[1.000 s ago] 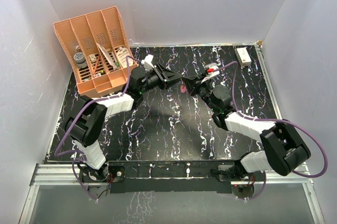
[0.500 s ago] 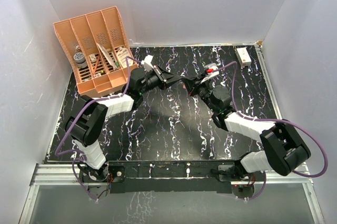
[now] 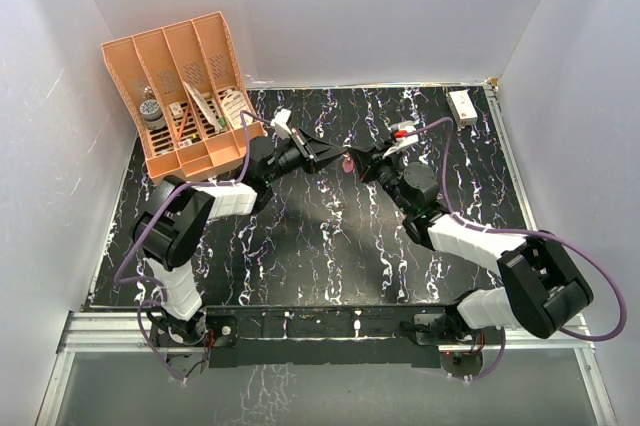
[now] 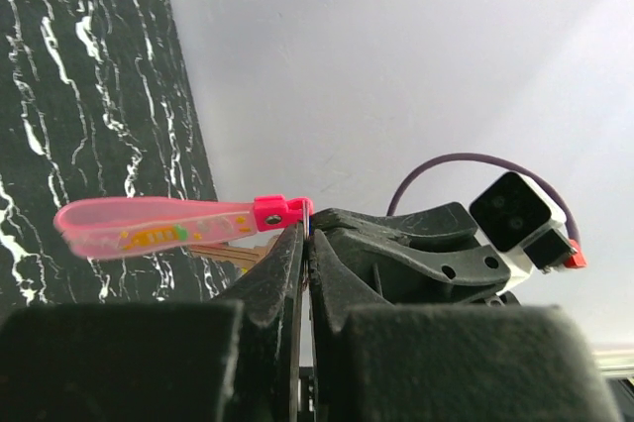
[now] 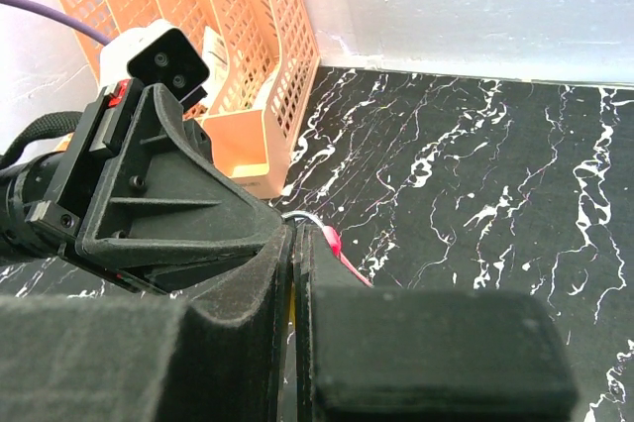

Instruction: Put the keys on the keyring

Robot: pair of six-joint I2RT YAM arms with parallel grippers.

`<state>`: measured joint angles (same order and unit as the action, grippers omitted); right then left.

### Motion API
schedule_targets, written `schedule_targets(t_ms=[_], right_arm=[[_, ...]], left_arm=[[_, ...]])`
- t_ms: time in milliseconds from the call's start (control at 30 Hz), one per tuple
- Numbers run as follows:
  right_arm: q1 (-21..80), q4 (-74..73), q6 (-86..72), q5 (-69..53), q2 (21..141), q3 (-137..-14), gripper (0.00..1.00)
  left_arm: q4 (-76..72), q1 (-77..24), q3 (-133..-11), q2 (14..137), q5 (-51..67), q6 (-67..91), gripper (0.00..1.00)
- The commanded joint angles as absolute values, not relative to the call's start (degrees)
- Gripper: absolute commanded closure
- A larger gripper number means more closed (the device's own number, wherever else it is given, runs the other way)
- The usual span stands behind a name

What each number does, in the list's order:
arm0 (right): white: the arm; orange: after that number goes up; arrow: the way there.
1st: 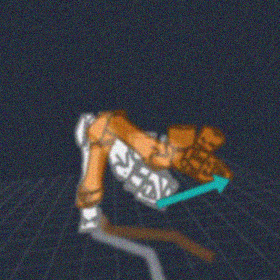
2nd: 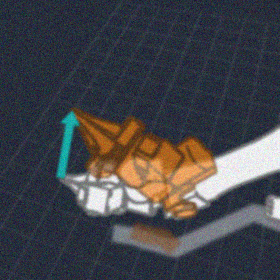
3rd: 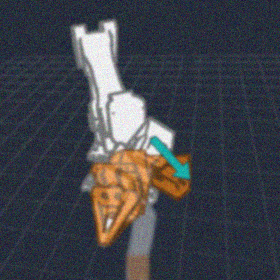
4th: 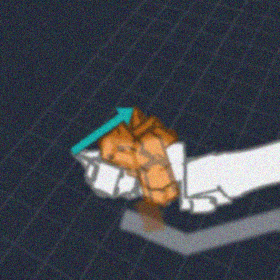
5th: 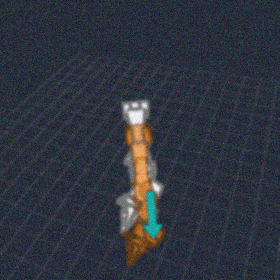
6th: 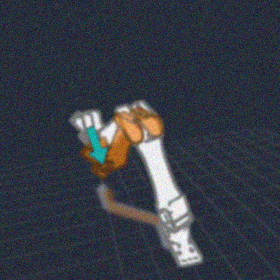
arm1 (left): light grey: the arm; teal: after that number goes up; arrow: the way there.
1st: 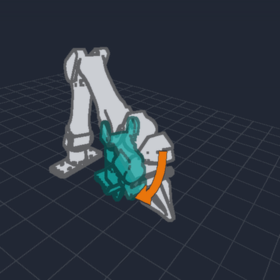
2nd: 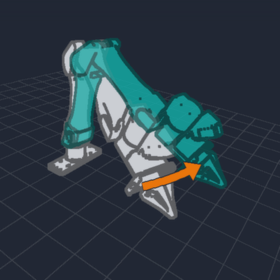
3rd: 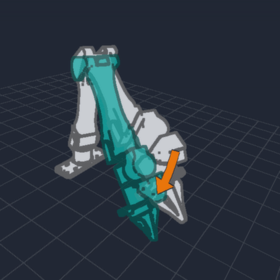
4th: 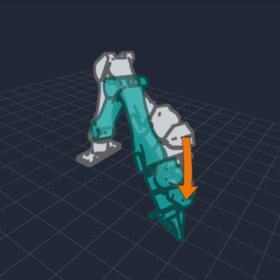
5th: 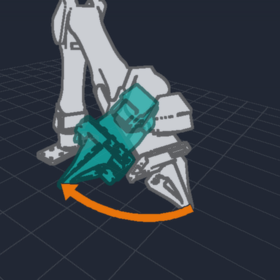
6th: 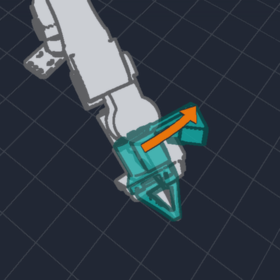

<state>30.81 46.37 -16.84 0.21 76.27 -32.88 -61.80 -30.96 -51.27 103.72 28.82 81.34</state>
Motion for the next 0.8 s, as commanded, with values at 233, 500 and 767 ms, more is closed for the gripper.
schedule_targets(t_ms=[233, 500, 767], right_arm=[[30.12, 45.97, -11.22, 1.65, 73.28, -33.95, 1.00], [28.23, 46.82, -4.96, -3.38, 72.03, -33.45, 1.00], [24.14, 47.21, 0.38, -16.15, 70.92, -33.48, 1.00]], left_arm=[[-75.71, -29.74, -53.68, 106.43, 41.30, 86.56, 1.00], [-83.09, -28.87, -55.47, 109.55, 48.43, 91.11, 1.00], [-87.03, -28.77, -57.16, 111.26, 53.99, 93.95, 1.00]])
